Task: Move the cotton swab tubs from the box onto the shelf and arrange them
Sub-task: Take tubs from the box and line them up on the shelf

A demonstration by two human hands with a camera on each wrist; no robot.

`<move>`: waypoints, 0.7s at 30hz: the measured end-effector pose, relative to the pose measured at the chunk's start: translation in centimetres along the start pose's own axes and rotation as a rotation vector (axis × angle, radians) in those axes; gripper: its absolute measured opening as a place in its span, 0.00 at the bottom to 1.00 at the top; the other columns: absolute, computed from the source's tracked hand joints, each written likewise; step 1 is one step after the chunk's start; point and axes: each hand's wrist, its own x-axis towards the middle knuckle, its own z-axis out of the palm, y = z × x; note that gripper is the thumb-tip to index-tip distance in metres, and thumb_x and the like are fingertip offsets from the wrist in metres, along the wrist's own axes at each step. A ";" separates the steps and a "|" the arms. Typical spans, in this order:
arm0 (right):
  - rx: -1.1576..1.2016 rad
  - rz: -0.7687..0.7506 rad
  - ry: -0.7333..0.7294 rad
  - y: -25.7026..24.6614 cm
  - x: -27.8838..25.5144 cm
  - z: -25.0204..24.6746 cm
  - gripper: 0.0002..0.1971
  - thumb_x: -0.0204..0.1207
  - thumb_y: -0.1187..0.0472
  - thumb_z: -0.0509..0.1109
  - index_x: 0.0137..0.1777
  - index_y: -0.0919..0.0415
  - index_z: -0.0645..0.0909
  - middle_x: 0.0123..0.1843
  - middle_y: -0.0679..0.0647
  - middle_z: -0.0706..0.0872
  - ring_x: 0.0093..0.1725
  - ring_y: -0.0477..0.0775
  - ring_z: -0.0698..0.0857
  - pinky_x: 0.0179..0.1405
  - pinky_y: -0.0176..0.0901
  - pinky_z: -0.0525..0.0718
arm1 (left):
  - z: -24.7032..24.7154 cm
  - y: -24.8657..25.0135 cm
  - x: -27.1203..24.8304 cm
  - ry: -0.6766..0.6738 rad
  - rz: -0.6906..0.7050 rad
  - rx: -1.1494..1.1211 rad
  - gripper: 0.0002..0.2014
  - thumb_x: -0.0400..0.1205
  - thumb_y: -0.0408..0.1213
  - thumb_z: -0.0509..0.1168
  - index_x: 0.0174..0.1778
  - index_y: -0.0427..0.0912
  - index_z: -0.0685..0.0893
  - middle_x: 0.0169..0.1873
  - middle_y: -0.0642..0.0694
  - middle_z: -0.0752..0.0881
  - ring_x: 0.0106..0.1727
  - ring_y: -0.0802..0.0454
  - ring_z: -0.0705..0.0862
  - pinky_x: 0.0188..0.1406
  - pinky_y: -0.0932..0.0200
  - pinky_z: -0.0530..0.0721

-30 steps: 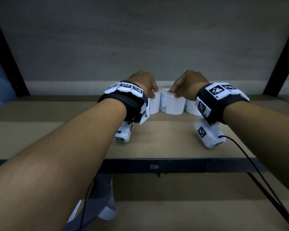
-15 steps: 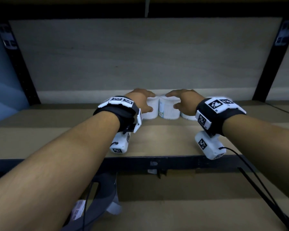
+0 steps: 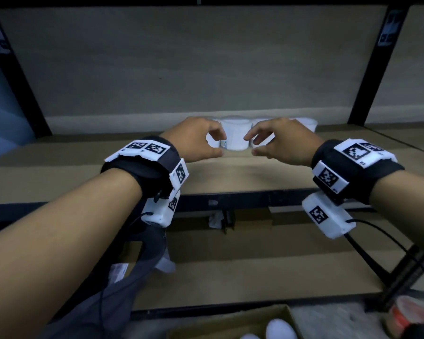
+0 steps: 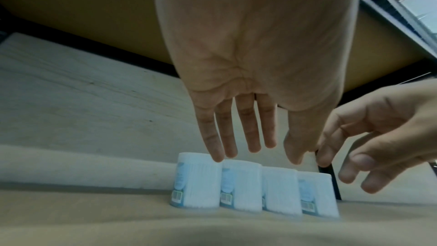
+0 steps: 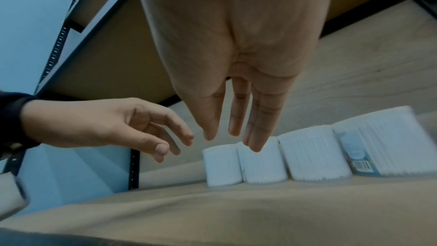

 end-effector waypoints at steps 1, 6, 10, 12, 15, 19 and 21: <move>-0.007 -0.003 -0.002 0.0 -0.5 -0.1 0.13 0.74 0.54 0.77 0.57 0.43 0.85 0.52 0.42 0.89 0.41 0.35 0.83 0.55 0.43 0.84 | 0.1 0.3 -0.5 -0.005 0.011 -0.002 0.16 0.77 0.48 0.74 0.60 0.53 0.86 0.56 0.60 0.84 0.50 0.58 0.84 0.47 0.66 0.77; -0.010 -0.012 -0.024 -0.1 -2.6 0.0 0.12 0.74 0.55 0.77 0.56 0.42 0.85 0.50 0.41 0.88 0.42 0.34 0.82 0.55 0.41 0.83 | 1.2 1.3 -2.3 -0.026 0.066 -0.001 0.12 0.77 0.49 0.74 0.54 0.52 0.86 0.50 0.59 0.84 0.41 0.71 0.78 0.45 0.67 0.75; -0.036 -0.005 -0.041 0.2 -3.8 0.3 0.12 0.73 0.54 0.78 0.55 0.41 0.85 0.47 0.40 0.88 0.42 0.33 0.82 0.52 0.38 0.81 | 2.1 2.2 -3.1 -0.019 0.101 -0.034 0.11 0.75 0.49 0.75 0.51 0.54 0.86 0.48 0.59 0.85 0.40 0.71 0.79 0.44 0.66 0.78; -0.058 -0.005 -0.051 0.5 -4.4 0.5 0.12 0.73 0.53 0.78 0.54 0.40 0.85 0.47 0.40 0.87 0.42 0.33 0.82 0.50 0.36 0.79 | 2.6 2.7 -3.4 -0.029 0.109 -0.048 0.12 0.74 0.50 0.76 0.51 0.54 0.85 0.47 0.59 0.85 0.40 0.71 0.79 0.42 0.67 0.78; -0.096 -0.010 -0.067 1.0 -5.7 0.7 0.11 0.72 0.53 0.78 0.53 0.41 0.85 0.46 0.39 0.86 0.41 0.33 0.81 0.44 0.33 0.76 | 3.7 3.9 -4.0 -0.048 0.128 -0.082 0.11 0.74 0.50 0.75 0.50 0.54 0.85 0.45 0.59 0.85 0.41 0.69 0.81 0.39 0.69 0.78; -0.086 0.003 -0.150 2.2 -8.1 1.9 0.11 0.69 0.56 0.80 0.50 0.42 0.85 0.44 0.40 0.88 0.40 0.35 0.83 0.42 0.34 0.79 | 6.8 5.7 -5.5 -0.086 0.177 -0.203 0.11 0.74 0.46 0.76 0.49 0.50 0.86 0.43 0.56 0.86 0.40 0.64 0.83 0.38 0.72 0.80; -0.082 0.018 -0.196 3.0 -9.5 3.0 0.12 0.69 0.57 0.80 0.49 0.42 0.86 0.43 0.39 0.87 0.41 0.37 0.84 0.45 0.36 0.82 | 8.8 6.2 -6.4 -0.096 0.208 -0.223 0.10 0.74 0.45 0.76 0.48 0.49 0.87 0.42 0.55 0.86 0.40 0.63 0.83 0.41 0.67 0.82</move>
